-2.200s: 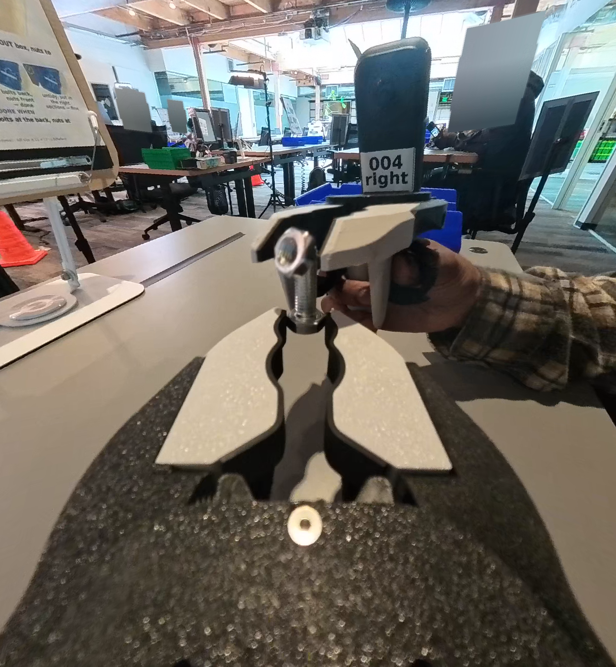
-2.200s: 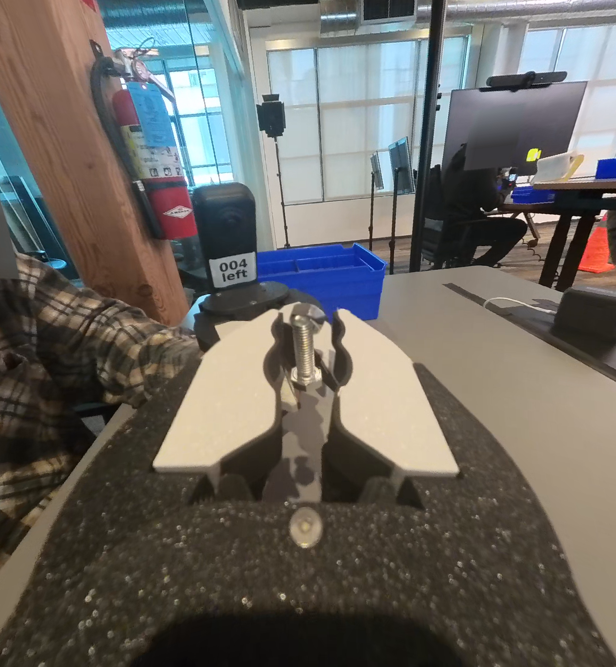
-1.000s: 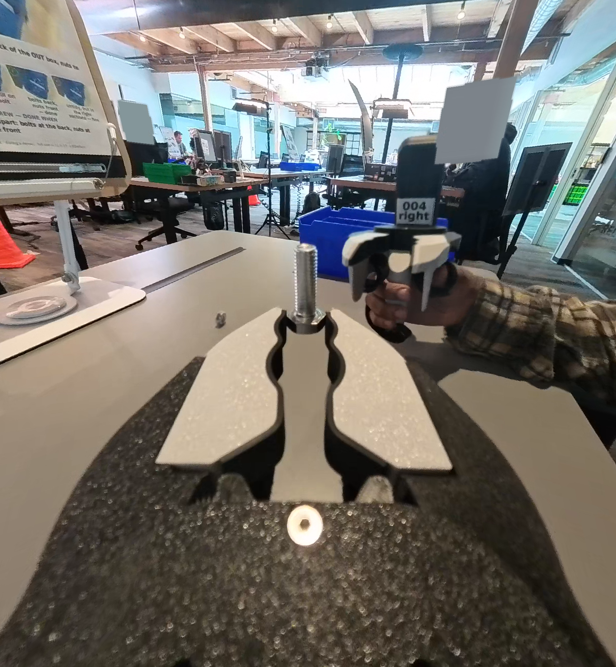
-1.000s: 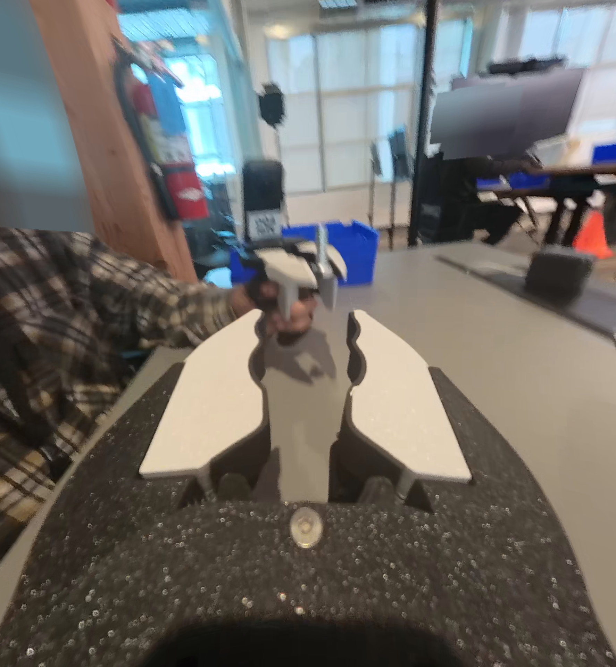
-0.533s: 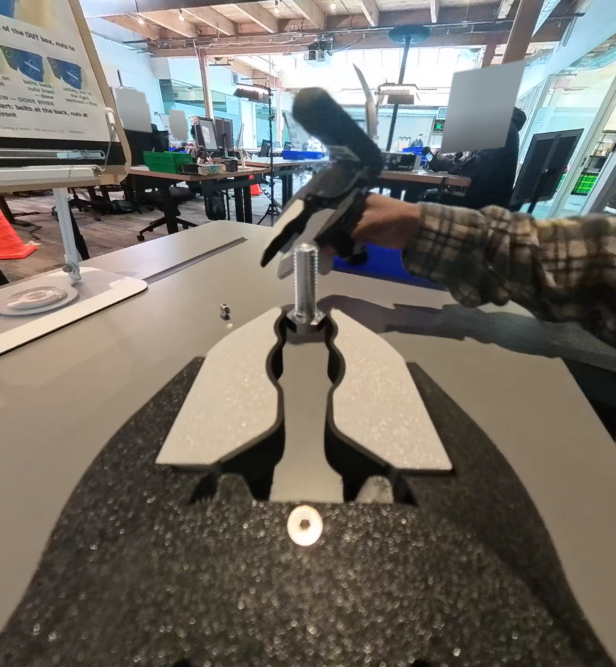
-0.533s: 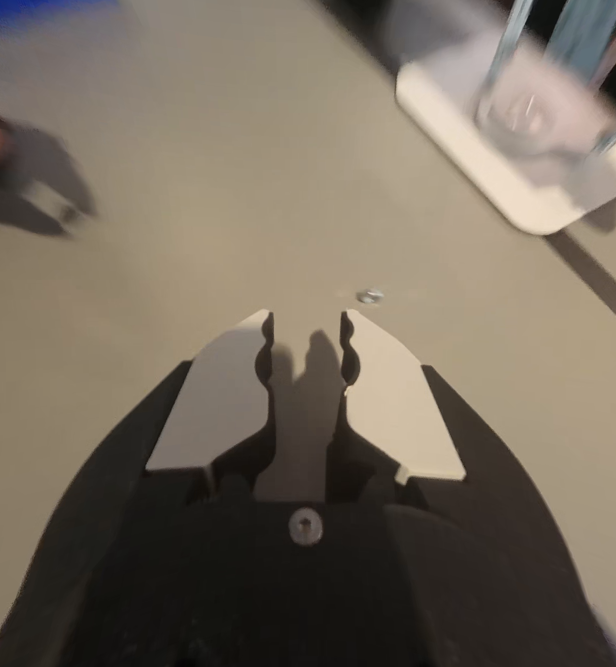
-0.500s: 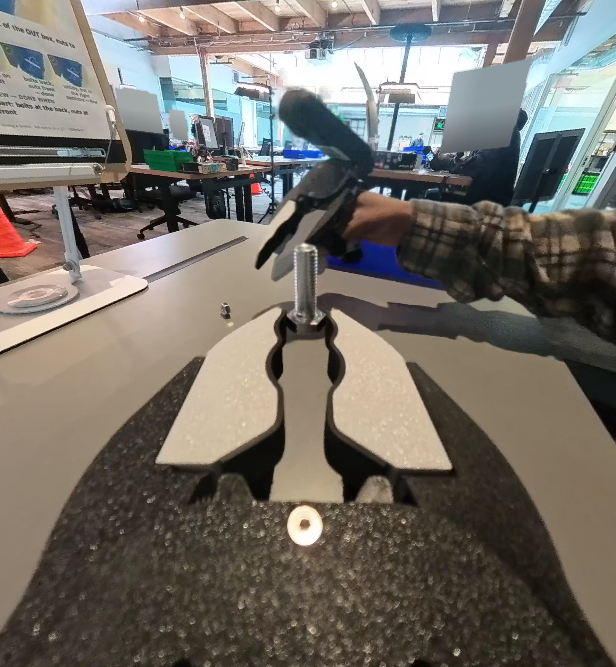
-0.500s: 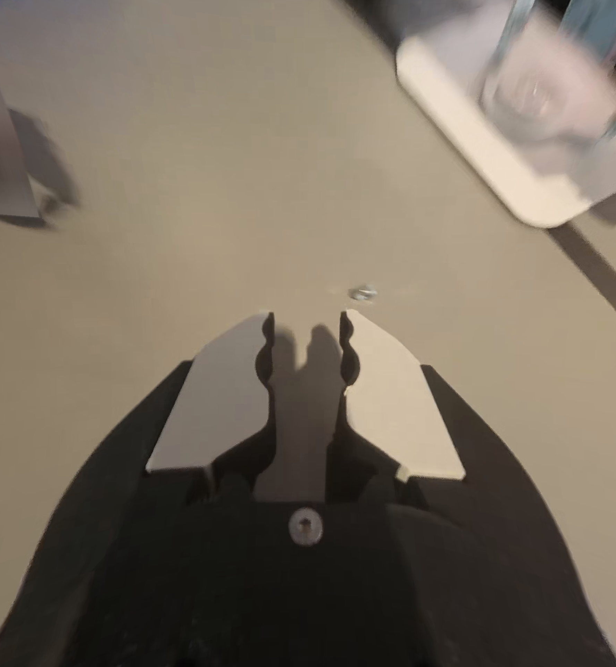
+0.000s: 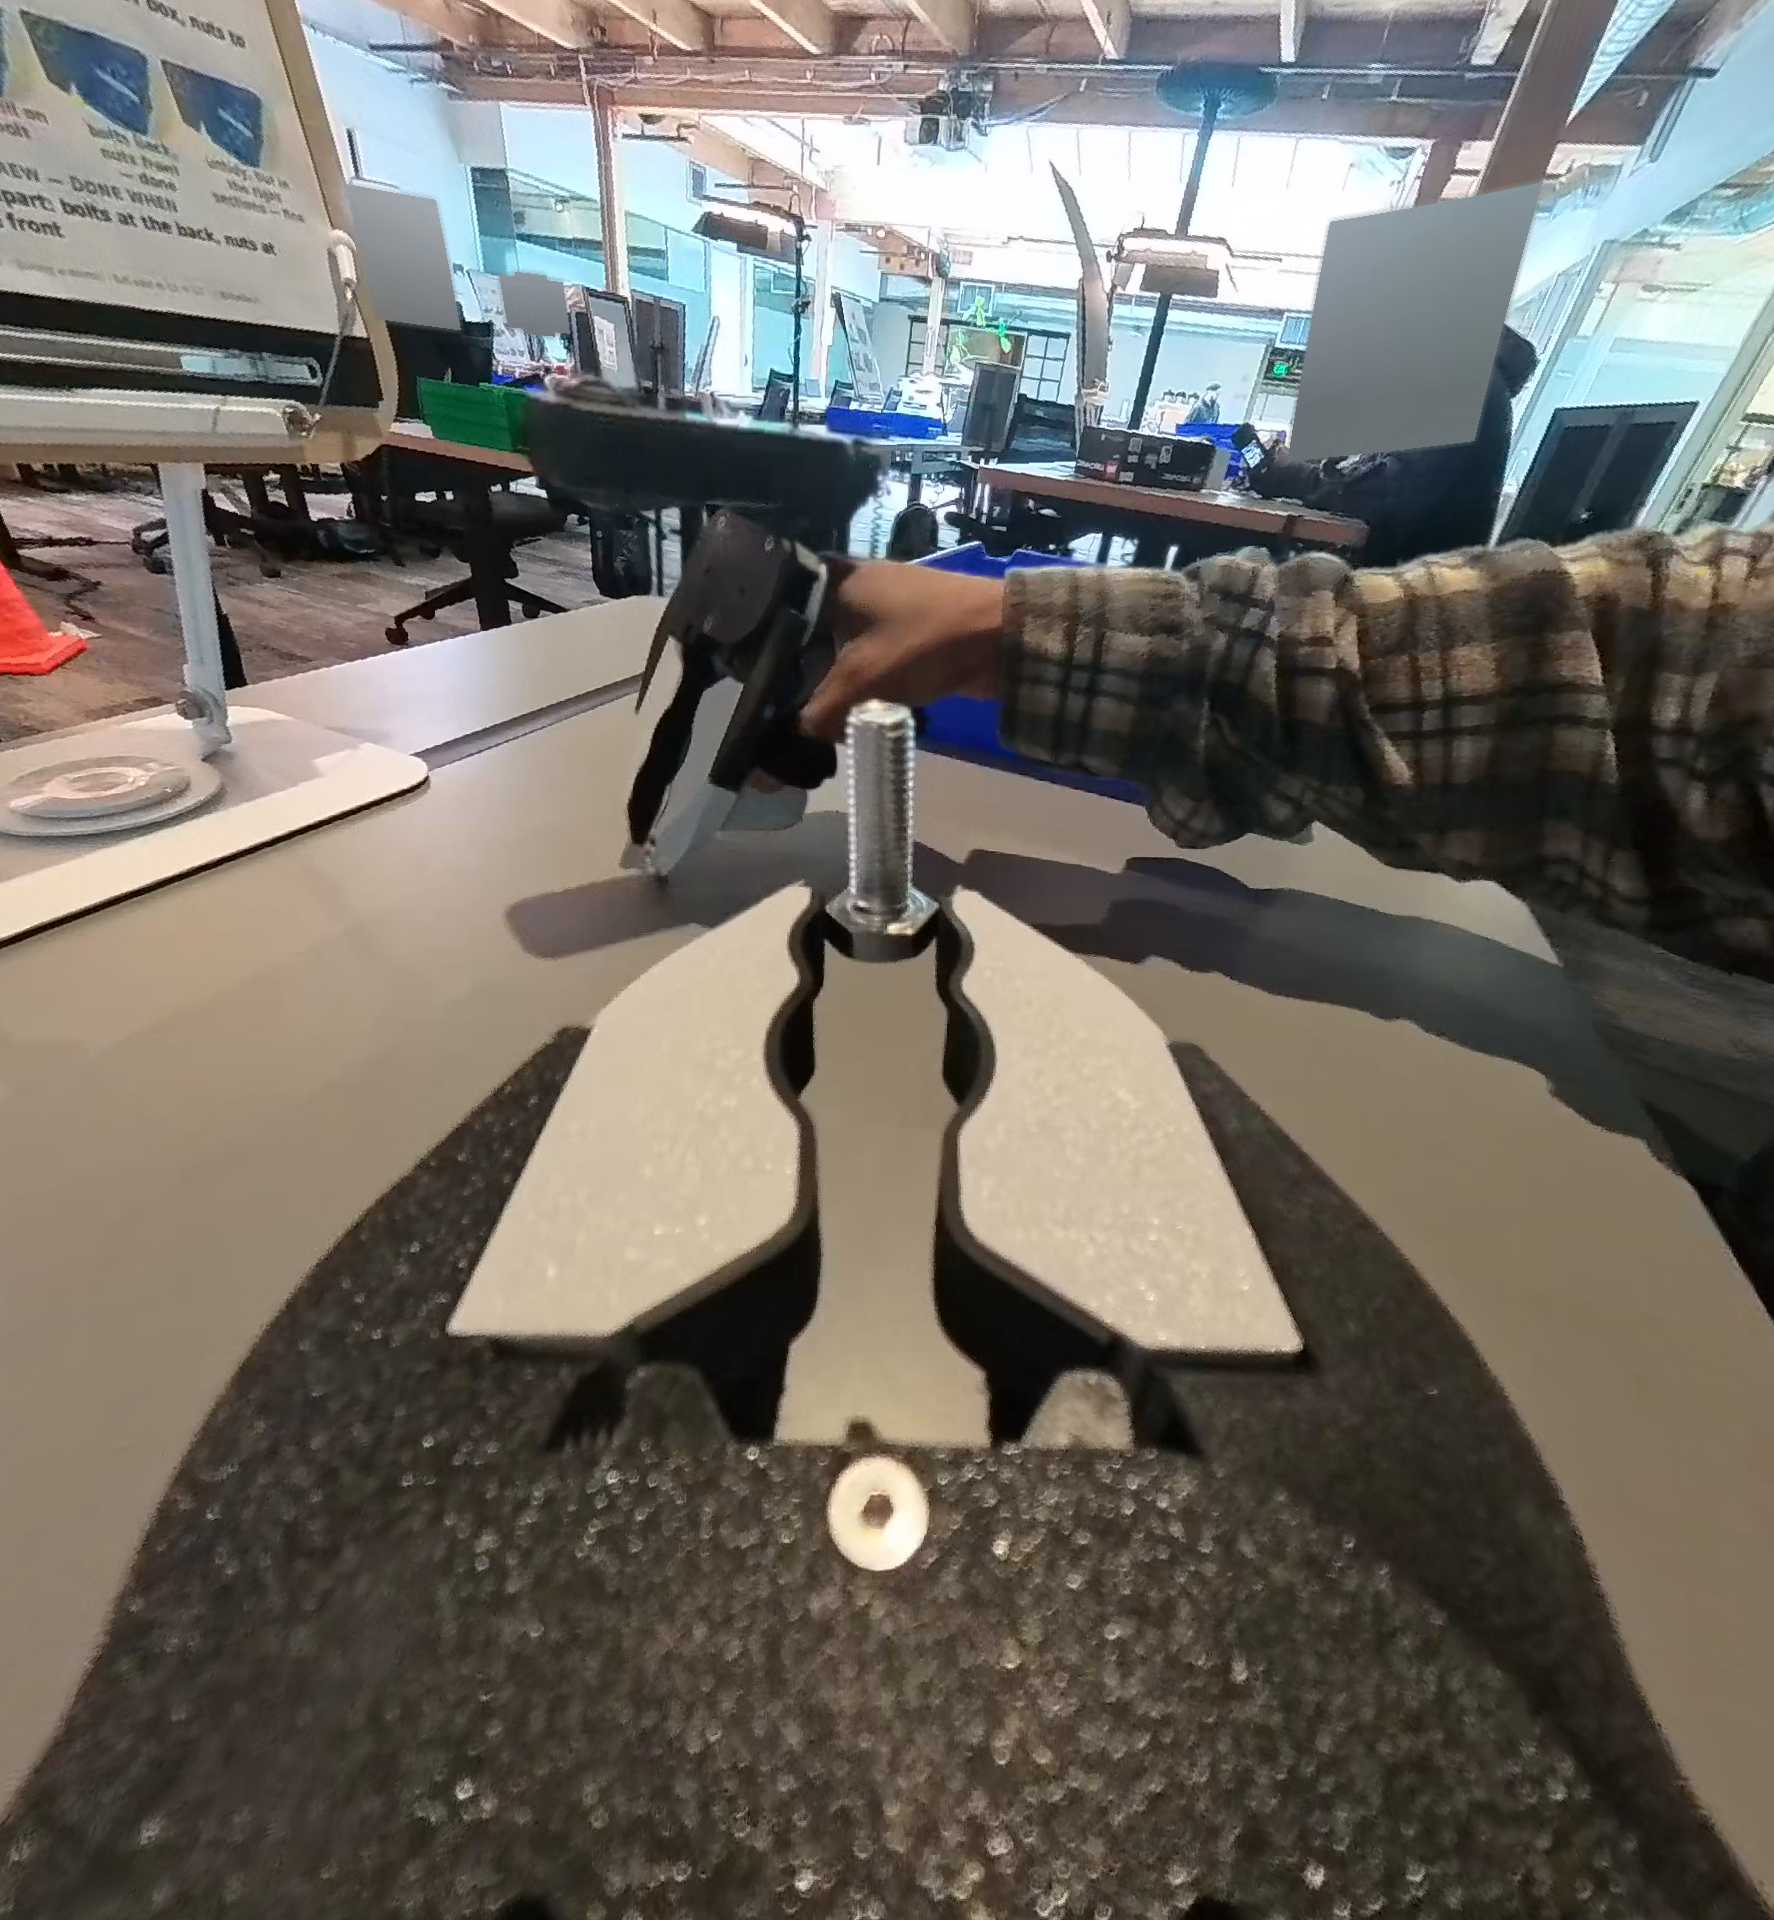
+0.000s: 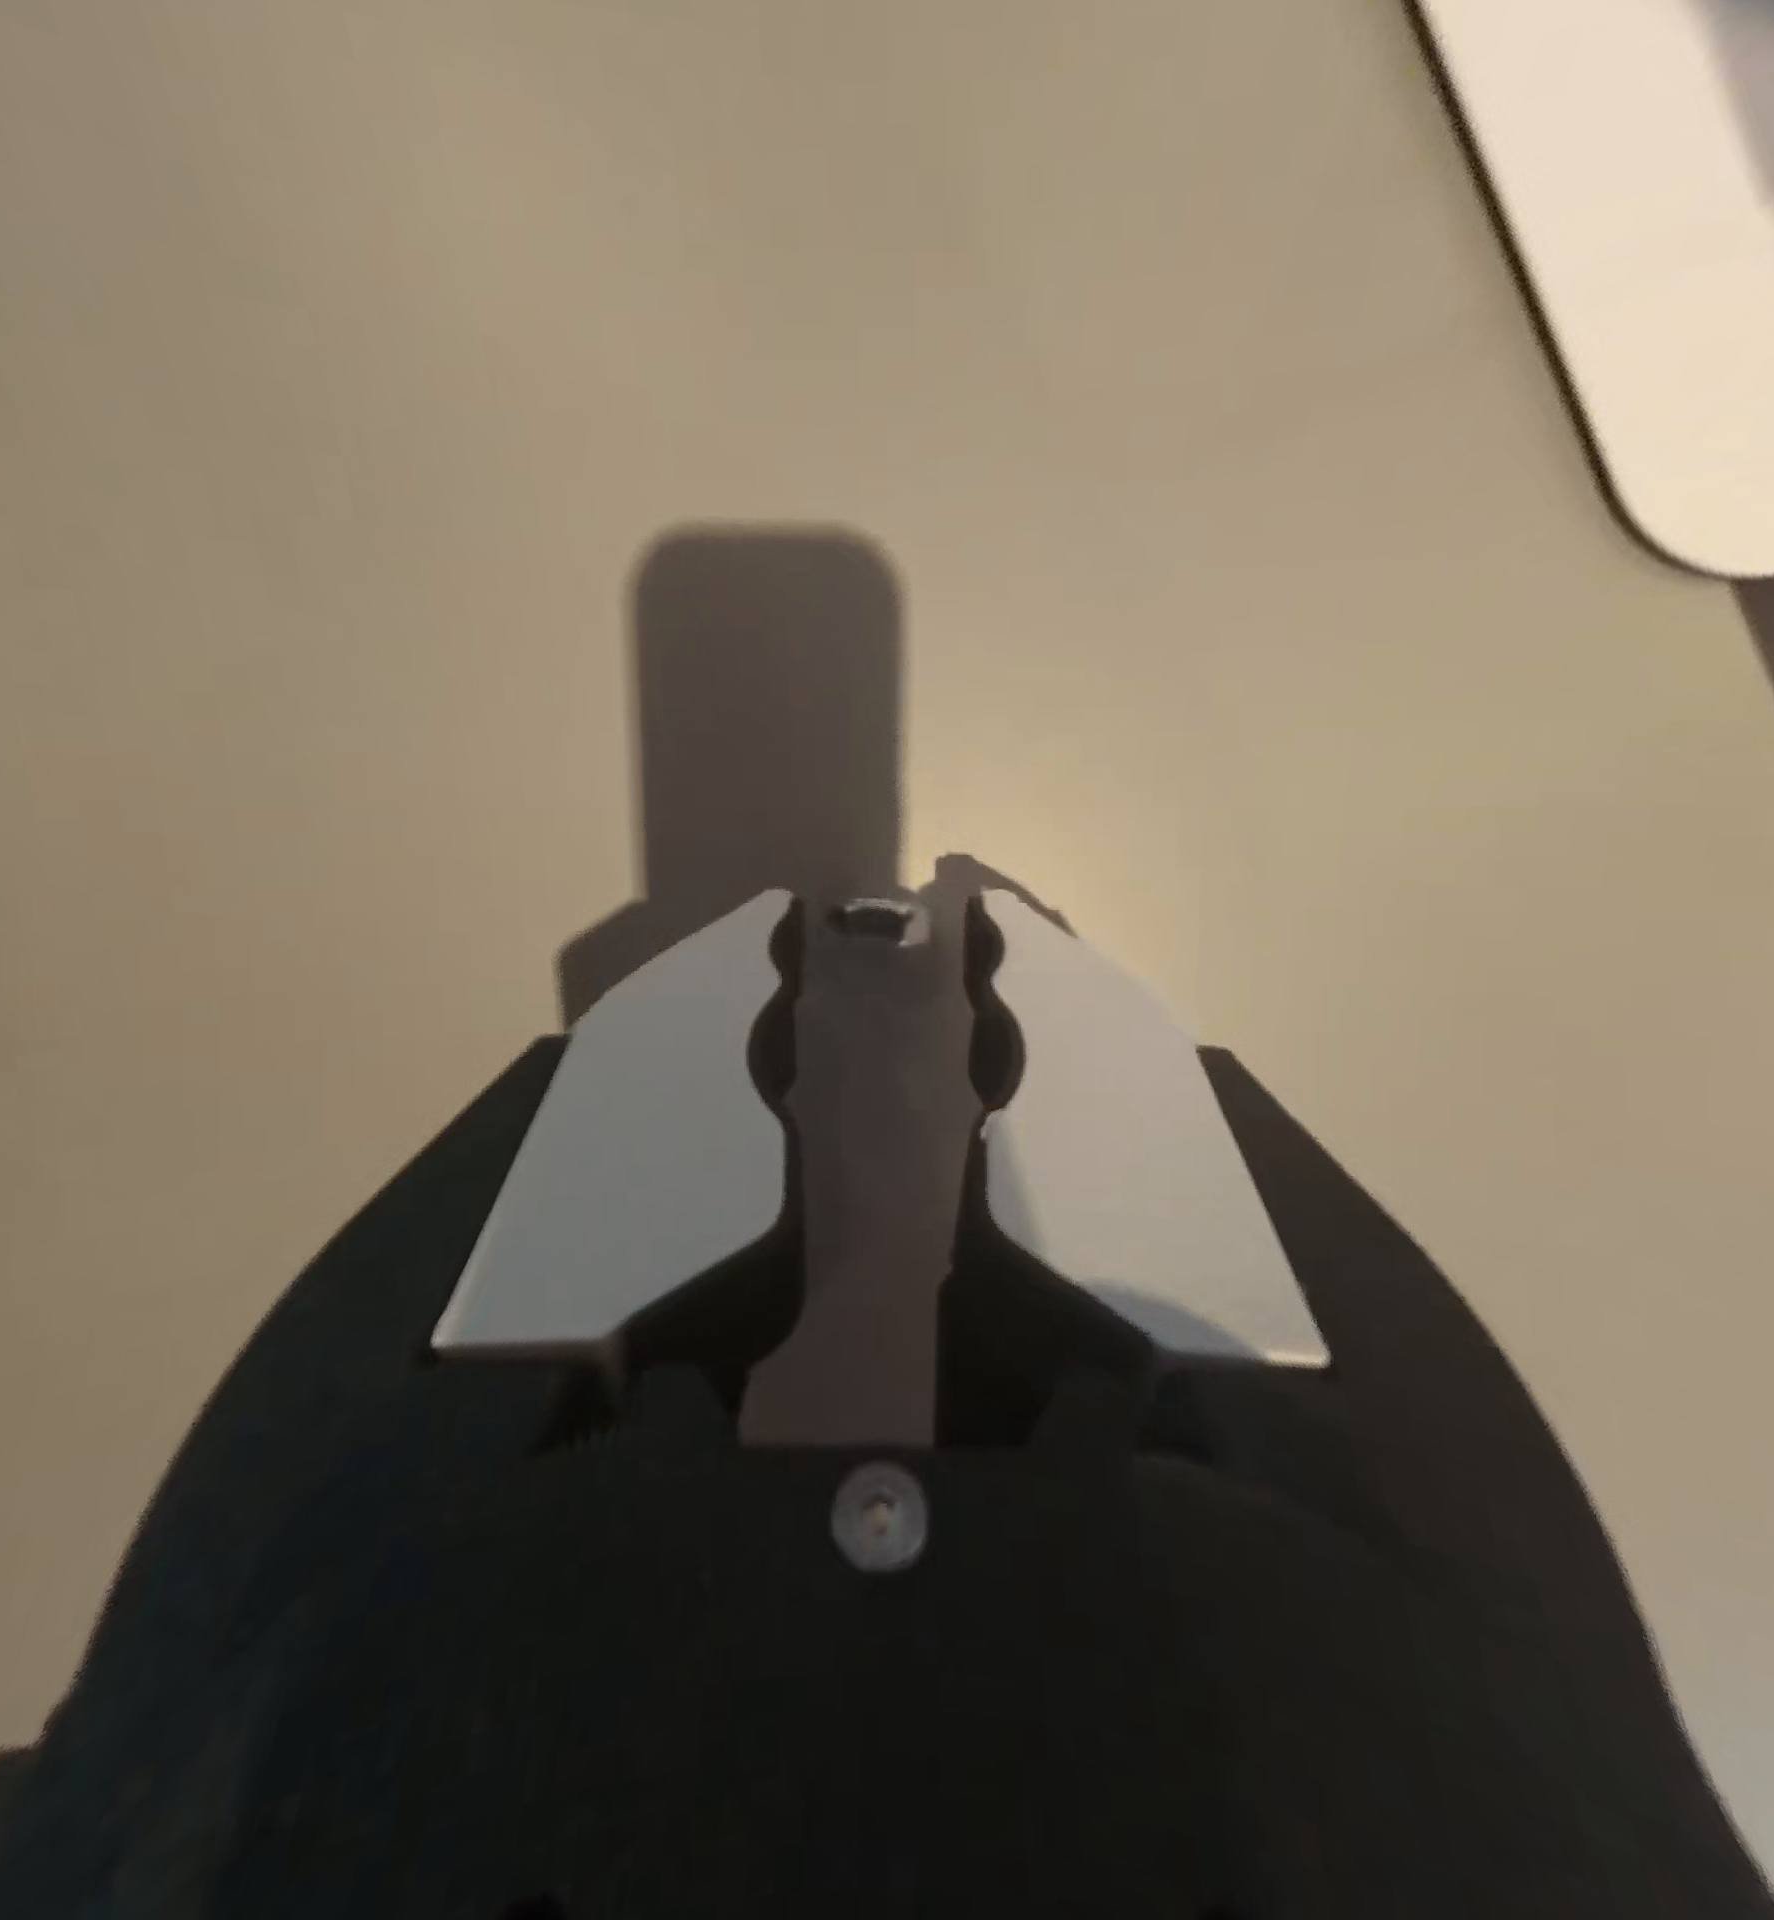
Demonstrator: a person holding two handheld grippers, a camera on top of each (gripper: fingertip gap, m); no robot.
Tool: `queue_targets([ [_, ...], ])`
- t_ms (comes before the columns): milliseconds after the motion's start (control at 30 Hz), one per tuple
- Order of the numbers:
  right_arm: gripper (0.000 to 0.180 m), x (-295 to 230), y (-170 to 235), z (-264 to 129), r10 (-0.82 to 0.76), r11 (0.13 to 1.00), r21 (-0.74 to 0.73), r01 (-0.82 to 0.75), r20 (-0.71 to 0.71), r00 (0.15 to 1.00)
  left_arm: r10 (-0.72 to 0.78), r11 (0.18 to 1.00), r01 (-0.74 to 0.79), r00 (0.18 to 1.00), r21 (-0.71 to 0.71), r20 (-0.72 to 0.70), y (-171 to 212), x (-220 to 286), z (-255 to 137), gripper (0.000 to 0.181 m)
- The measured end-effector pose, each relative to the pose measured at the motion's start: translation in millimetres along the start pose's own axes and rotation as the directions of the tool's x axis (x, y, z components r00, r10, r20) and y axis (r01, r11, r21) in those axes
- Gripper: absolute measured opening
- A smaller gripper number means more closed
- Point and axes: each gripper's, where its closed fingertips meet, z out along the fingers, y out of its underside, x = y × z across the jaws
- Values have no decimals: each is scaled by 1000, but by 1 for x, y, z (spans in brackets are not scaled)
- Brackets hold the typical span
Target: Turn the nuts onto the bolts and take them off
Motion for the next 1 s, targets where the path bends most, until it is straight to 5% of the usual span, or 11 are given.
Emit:
queue_targets([
  [267,19,-24,-1,-2,1,996,85,-9,93,996,-4,1000,4,1000,2,11,-1,-4,-2,19],
  [500,19,-156,-11,-39,-378,877,408,255,255,890,-34,999,34,999,17,19,-3,-7,-3,19],
  [1000,20,-180,26,-12,-512,856,221,467,242,824,6,1000,-6,1000,8,17,-4,-3,-3,19],
])
